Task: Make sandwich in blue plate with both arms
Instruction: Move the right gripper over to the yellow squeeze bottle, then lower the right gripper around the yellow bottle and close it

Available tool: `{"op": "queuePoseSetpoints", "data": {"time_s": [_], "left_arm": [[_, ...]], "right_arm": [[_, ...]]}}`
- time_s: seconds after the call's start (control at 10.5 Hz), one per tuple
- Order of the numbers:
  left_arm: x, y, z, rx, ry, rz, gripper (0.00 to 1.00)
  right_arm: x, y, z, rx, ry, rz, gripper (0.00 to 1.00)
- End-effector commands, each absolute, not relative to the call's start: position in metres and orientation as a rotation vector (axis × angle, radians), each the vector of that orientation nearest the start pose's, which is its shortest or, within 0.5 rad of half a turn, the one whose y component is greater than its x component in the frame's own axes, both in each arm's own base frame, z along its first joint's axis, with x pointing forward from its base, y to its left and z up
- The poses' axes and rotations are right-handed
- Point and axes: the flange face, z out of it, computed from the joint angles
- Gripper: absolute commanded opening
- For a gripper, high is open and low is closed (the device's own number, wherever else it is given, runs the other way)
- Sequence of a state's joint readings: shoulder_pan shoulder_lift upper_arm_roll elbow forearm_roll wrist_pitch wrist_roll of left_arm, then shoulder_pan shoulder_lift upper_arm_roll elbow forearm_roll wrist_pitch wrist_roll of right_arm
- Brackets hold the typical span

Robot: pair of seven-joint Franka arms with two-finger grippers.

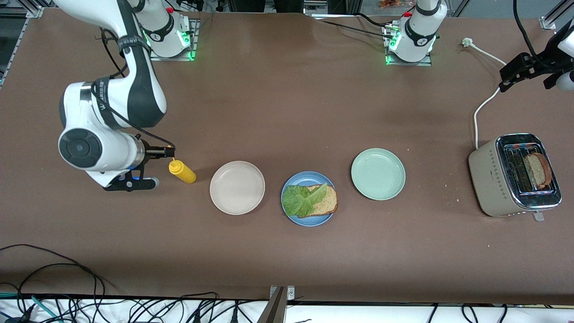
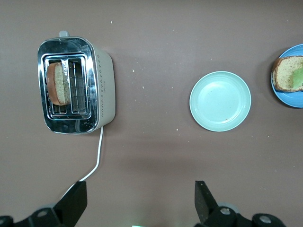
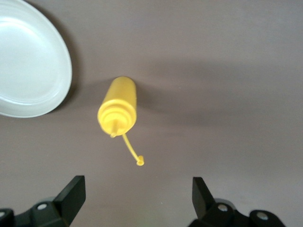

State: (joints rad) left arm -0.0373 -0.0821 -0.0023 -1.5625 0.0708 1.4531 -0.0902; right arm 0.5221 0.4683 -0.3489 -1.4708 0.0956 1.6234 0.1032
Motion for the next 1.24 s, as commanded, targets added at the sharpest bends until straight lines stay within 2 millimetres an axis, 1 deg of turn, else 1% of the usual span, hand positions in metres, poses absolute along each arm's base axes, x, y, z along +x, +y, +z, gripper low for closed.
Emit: {"op": "queuePoseSetpoints", "data": {"time_s": [0.0,0.1,0.19,0.29,0.38,0.48,0.57,0.76,0.86,0.95,1.05,1.14], "left_arm": [[0.517,-0.009,0.667,-3.057,-0.075,0.028,1.0],[0.517,-0.009,0.667,-3.057,-0.075,0.028,1.0],[0.517,-0.009,0.667,-3.057,-0.075,0.028,1.0],[0.517,-0.009,0.667,-3.057,-0.075,0.028,1.0],[0.517,-0.01,0.667,-3.057,-0.073,0.028,1.0],[0.517,-0.009,0.667,-3.057,-0.075,0.028,1.0],[0.517,-0.01,0.667,-3.057,-0.073,0.028,1.0],[0.517,-0.009,0.667,-3.057,-0.078,0.028,1.0],[0.517,-0.01,0.667,-3.056,-0.075,0.028,1.0],[0.517,-0.009,0.667,-3.057,-0.078,0.028,1.0],[0.517,-0.009,0.667,-3.057,-0.078,0.028,1.0],[0.517,-0.008,0.667,-3.057,-0.08,0.028,1.0]], "right_arm": [[0.564,0.15,0.413,-3.126,-0.261,0.251,1.0],[0.545,0.139,0.407,-3.117,-0.312,0.227,1.0],[0.529,0.128,0.394,-3.107,-0.316,0.269,1.0],[0.513,0.106,0.365,-3.089,-0.272,0.42,1.0],[0.51,0.101,0.358,-3.073,-0.336,0.441,1.0],[0.516,0.102,0.365,-3.058,-0.435,0.366,1.0],[0.52,0.1,0.374,-3.06,-0.447,0.285,1.0],[0.518,0.101,0.384,-3.074,-0.495,0.244,1.0],[0.515,0.099,0.379,-3.074,-0.494,0.248,1.0],[0.514,0.091,0.372,-3.07,-0.505,0.243,1.0],[0.516,0.084,0.365,-3.063,-0.542,0.218,1.0],[0.52,0.077,0.356,-3.05,-0.629,0.164,1.0]]}}
